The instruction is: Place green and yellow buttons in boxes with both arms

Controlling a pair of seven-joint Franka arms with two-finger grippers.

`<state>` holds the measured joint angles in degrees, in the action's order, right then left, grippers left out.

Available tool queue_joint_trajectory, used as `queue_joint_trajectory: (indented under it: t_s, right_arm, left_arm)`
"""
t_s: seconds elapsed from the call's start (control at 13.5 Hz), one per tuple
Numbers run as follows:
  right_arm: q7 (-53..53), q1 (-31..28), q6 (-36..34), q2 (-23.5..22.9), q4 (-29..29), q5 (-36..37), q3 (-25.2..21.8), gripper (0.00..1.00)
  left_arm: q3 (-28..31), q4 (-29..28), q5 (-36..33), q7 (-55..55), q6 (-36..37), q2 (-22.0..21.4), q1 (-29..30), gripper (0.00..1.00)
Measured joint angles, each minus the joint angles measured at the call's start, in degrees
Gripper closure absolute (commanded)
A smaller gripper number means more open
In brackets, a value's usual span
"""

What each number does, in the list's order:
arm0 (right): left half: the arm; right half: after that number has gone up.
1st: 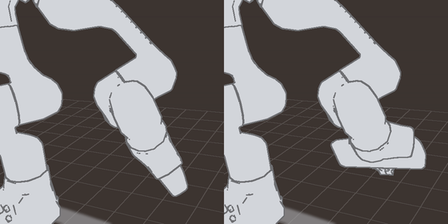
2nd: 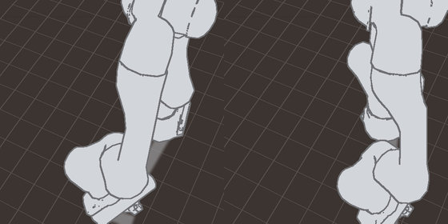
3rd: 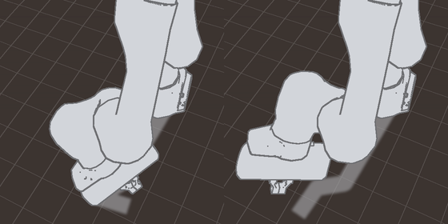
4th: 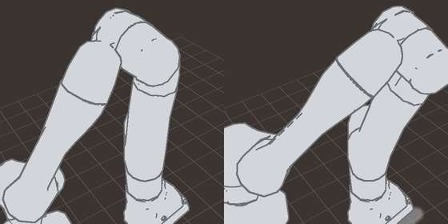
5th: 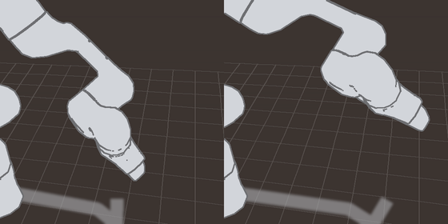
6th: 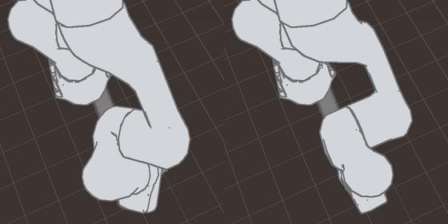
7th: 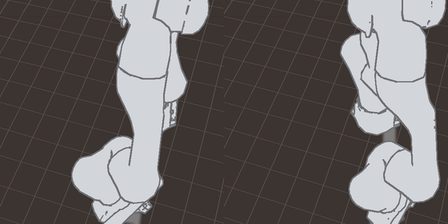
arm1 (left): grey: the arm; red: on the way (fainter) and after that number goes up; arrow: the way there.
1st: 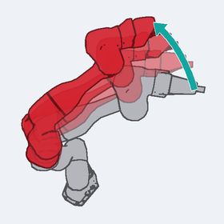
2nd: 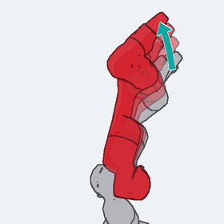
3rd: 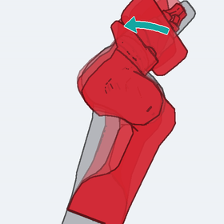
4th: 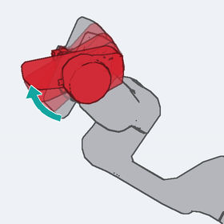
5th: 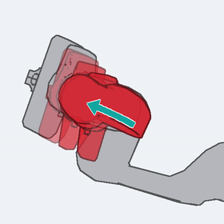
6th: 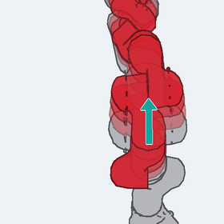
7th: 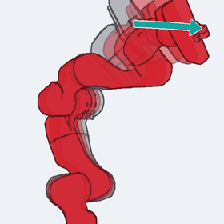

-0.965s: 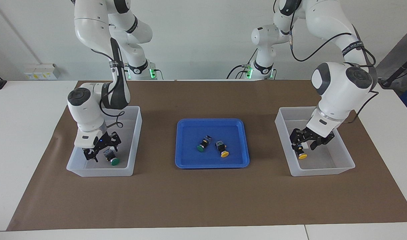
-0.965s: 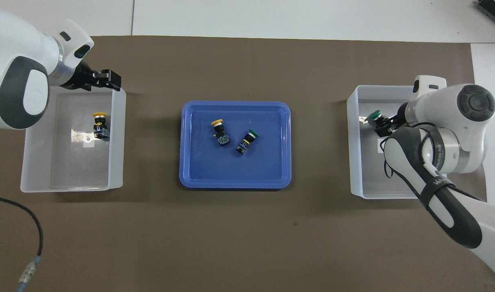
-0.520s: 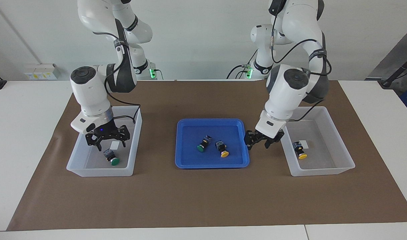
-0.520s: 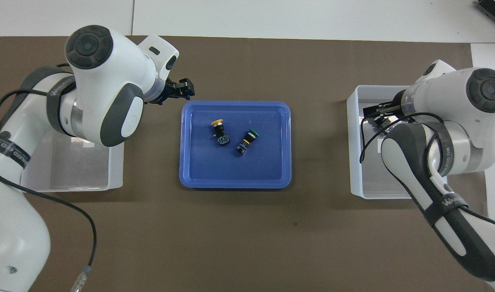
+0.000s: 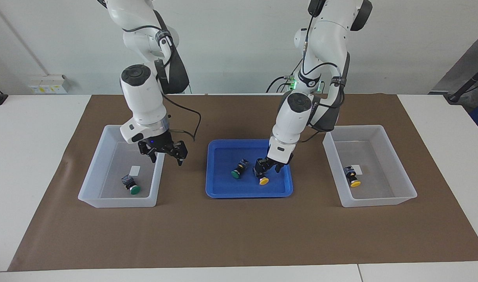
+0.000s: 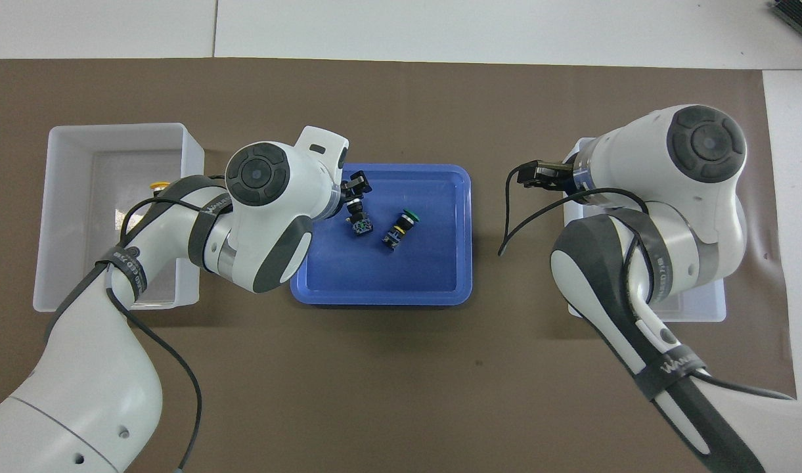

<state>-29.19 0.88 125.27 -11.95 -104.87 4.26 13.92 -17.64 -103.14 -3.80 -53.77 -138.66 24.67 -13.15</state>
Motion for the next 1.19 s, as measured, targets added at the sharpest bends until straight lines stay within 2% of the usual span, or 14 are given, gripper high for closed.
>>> queue_joint_trajectory:
  t_s: [0.22, 0.45, 0.67, 0.89, 0.97, 1.19]
  right_arm:
    - [-3.0, 1.3, -0.2, -0.3, -0.3, -0.4, 0.9, 0.0]
    - [-5.1, 2.8, -0.2, -0.7, -0.9, -2.4, 1.0, 0.0]
    - [-7.9, 4.6, -0.2, -0.8, -1.1, -2.8, 1.0, 0.0]
    - [-8.8, 5.5, -0.3, -0.8, -1.2, -2.9, 1.0, 0.0]
    - [-9.0, 5.6, -0.3, -0.8, -1.3, -2.9, 1.1, 0.0]
    - [-9.0, 5.5, -0.2, -0.8, -1.3, -2.9, 1.0, 0.0]
  left_arm:
    - [0.0, -4.0, 0.0, -5.2, -5.0, 0.5, -0.7, 0.24]
    - [0.0, -5.4, 0.0, -7.5, -7.9, 0.6, -1.6, 0.25]
    - [-0.1, -6.4, 0.0, -9.2, -10.8, 0.7, -2.4, 0.62]
    - [0.0, -7.1, 0.0, -9.9, -12.7, 0.6, -2.6, 0.91]
    - [0.1, -7.1, 0.0, -9.9, -12.8, 0.6, -2.6, 0.98]
    - [0.6, -6.4, -1.2, -9.9, -12.9, 0.6, -2.3, 1.0]
